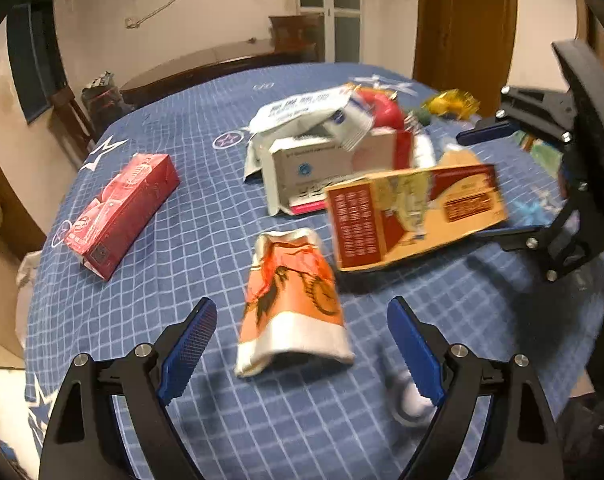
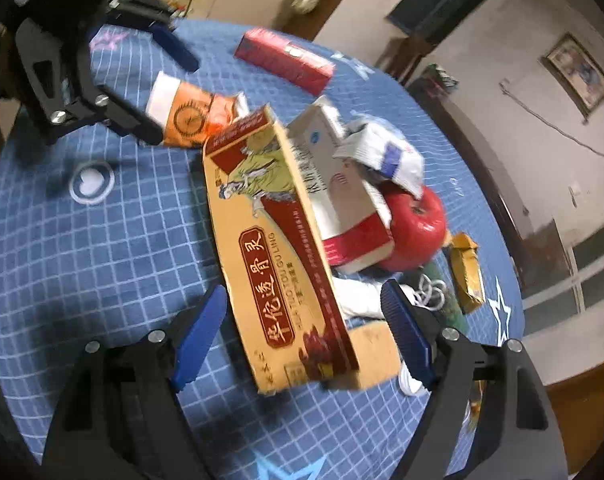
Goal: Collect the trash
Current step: 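Grasp the yellow medicine box with the right tool while the left tool grasps another orange cup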
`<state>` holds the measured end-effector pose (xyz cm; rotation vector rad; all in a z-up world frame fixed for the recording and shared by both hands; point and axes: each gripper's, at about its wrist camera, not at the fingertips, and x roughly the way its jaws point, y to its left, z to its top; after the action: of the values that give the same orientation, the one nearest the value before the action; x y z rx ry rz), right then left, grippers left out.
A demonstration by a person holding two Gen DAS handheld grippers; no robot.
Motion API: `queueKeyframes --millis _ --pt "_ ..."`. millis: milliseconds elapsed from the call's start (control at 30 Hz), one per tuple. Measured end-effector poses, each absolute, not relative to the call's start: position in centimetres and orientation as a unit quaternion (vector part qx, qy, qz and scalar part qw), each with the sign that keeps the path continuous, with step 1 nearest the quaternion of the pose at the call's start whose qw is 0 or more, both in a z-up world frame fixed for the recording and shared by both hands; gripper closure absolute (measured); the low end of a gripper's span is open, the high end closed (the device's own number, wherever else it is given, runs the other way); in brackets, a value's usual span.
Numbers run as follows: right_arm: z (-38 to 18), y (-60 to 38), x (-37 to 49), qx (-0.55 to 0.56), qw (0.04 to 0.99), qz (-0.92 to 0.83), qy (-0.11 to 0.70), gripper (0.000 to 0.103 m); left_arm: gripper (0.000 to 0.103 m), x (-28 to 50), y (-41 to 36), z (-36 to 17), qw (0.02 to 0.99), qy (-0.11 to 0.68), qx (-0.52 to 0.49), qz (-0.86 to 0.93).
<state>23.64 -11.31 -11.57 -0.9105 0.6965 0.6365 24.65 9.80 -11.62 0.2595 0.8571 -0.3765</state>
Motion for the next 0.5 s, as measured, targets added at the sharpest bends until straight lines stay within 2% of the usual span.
queueKeyframes --millis 67,100,133,200,300,500 --pt "-12.2 -10.8 23.9 -0.433 0.785 0.296 0.328 0.029 0.02 25.1 9.5 -12.3 0.879 0.421 0.134 -0.178" --pt "-12.5 -10.6 24.0 -0.436 0.782 0.298 0.333 0.038 0.022 25.3 9.3 -12.7 0.877 0.425 0.141 -0.174" --pt "-12.7 -10.4 24.1 -0.435 0.778 0.301 0.34 0.044 0.028 25.4 9.2 -13.1 0.876 0.427 0.146 -0.17" --pt "-12.8 -10.2 24.0 -0.433 0.782 0.297 0.337 0.045 0.046 25.4 9.4 -13.4 0.877 0.426 0.145 -0.171" --pt "-12.6 -10.4 23.7 -0.418 0.79 0.297 0.336 0.045 0.057 25.1 9.5 -13.1 0.883 0.417 0.151 -0.152" --pt "-10.6 -11.1 21.6 -0.371 0.82 0.301 0.316 0.046 0.061 23.9 9.1 -11.4 0.899 0.394 0.16 -0.106"
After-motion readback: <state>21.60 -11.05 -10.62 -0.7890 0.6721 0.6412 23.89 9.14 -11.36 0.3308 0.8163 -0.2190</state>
